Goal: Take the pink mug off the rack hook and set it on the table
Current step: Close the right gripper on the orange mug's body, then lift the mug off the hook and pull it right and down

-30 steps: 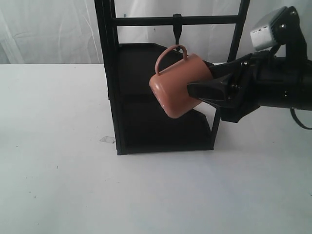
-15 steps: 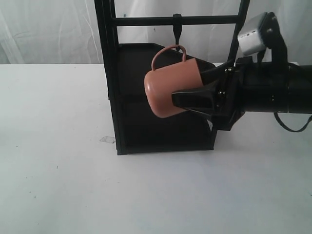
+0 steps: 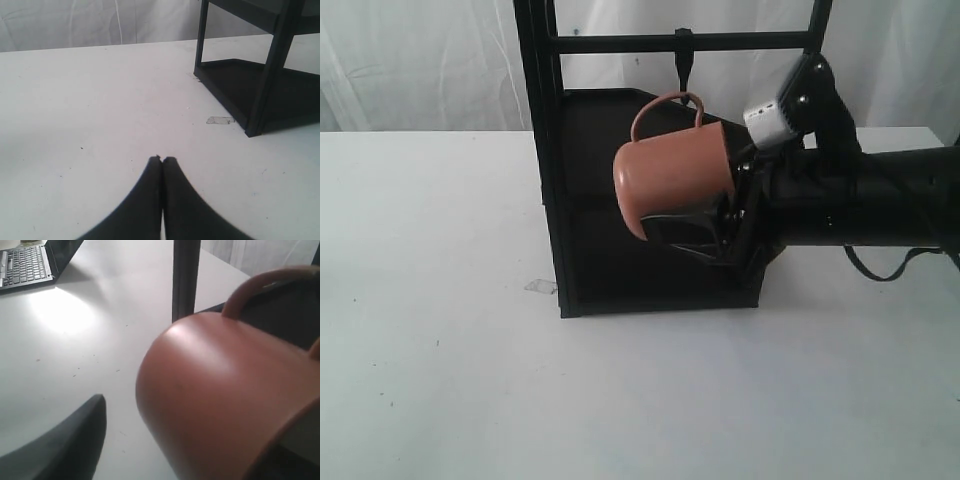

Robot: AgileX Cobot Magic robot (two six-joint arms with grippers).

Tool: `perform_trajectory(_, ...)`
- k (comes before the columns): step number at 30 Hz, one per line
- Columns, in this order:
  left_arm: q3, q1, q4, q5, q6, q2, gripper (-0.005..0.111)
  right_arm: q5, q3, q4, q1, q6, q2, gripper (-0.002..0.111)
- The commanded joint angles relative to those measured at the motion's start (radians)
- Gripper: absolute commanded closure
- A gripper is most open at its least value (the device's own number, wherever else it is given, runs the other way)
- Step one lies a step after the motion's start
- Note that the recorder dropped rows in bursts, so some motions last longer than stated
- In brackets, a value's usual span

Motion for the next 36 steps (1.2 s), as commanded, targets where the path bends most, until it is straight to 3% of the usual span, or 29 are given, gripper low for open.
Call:
perform_trajectory(1,0.004,0.003,-0.002,0.005,-0.006,-0.004,0.107,-0.001,-0.026,0.034,0.007,-0.022,0.021,0.052)
perform_trajectory(6,0.004,0.003,-0.002,0.005,-0.006,-0.004,0.107,-0.001,-0.027,0.055,0.007,-0.033,0.032,0.073)
perform_trajectory(11,0.004,0.003,-0.002,0.005,-0.006,-0.004,0.107,-0.007,-0.027,0.141,0.007,-0.106,0.033,0.108)
perform_trajectory(18,0.004,0.003,-0.002,0.005,-0.006,-0.004,0.107,0.128,-0.027,0.141,0.007,-0.115,0.033,0.108)
perform_trajectory(29,0.004,0.003,-0.002,0.005,-0.006,-0.004,0.107,0.113,-0.027,0.141,0.007,-0.111,-0.037,0.108)
perform_trajectory(36,0.004,0.003,-0.002,0.005,-0.006,-0.004,0.107,0.106,-0.027,-0.04,0.007,0.129,-0.123,0.108)
